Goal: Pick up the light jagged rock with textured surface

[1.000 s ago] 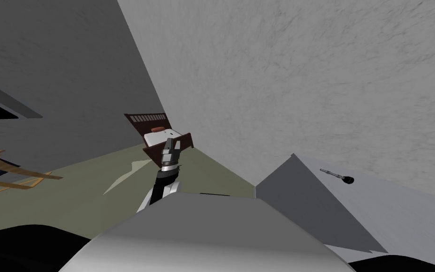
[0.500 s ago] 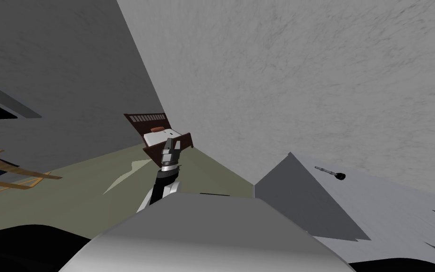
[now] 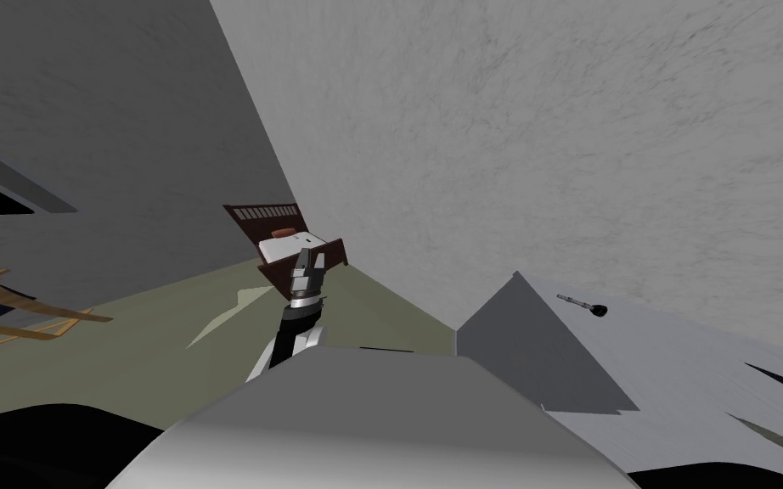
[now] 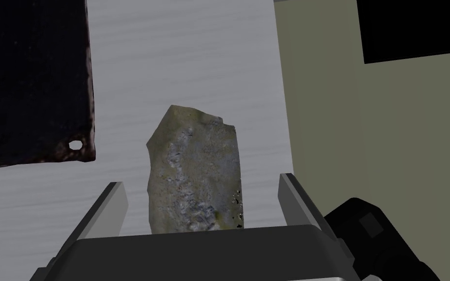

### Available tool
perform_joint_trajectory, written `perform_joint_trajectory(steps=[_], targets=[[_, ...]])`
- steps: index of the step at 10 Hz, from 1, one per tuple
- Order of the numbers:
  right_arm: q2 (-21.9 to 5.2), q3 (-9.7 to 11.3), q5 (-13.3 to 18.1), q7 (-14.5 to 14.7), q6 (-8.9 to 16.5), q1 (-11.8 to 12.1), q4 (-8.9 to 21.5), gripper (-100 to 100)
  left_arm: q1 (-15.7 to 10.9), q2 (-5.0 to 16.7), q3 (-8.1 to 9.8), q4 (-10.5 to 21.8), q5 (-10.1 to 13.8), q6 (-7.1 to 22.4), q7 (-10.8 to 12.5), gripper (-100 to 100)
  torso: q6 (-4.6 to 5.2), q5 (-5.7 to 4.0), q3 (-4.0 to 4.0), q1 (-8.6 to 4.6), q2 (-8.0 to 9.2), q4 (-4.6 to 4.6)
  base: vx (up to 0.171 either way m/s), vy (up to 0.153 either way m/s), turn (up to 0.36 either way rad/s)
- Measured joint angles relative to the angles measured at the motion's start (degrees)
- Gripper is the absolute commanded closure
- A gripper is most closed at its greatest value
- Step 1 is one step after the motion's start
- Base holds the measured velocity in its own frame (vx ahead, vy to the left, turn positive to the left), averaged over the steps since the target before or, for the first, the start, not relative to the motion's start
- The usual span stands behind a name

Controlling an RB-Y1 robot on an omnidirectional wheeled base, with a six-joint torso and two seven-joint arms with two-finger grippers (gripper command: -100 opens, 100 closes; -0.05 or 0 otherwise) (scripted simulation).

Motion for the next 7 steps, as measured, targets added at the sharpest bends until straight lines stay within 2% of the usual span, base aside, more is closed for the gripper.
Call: perform_joint_trajectory(steps=[1,2,4,6,7], targets=[[-0.3,0.8,0.9,-1.3,0.0,-1.1,-1.1,-100,0.0,0.0,0.0,0.0,0.0,0.0,0.0,0,0.0,-0.01,0.05,-0.03,0.1,0.02,-0.051,-0.024,-0.003],[-0.8,0.8,0.6,-2.6,0.3,-0.3,-2.5,-100,0.0,0.0,0.0,0.0,0.0,0.0,0.0,0,0.01,-0.01,0.06,-0.03,0.1,0.03,-0.042,-0.026,-0.013],[-1.3,2.2,2.4,-5.4,0.4,-2.4,-4.7,-100,0.0,0.0,0.0,0.0,0.0,0.0,0.0,0,0.01,-0.02,0.07,-0.08,0.11,0.03,-0.051,-0.03,-0.014],[-2.0,2.9,3.0,-8.2,0.7,-2.5,-7.2,-100,0.0,0.0,0.0,0.0,0.0,0.0,0.0,0,0.01,-0.01,0.06,-0.02,0.1,0.03,-0.044,-0.016,-0.01],[-2.4,2.8,2.7,-9.2,0.9,-1.8,-8.2,-100,0.0,0.0,0.0,0.0,0.0,0.0,0.0,0,0.02,0.0,0.05,0.0,0.08,0.03,-0.015,-0.005,0.001]])
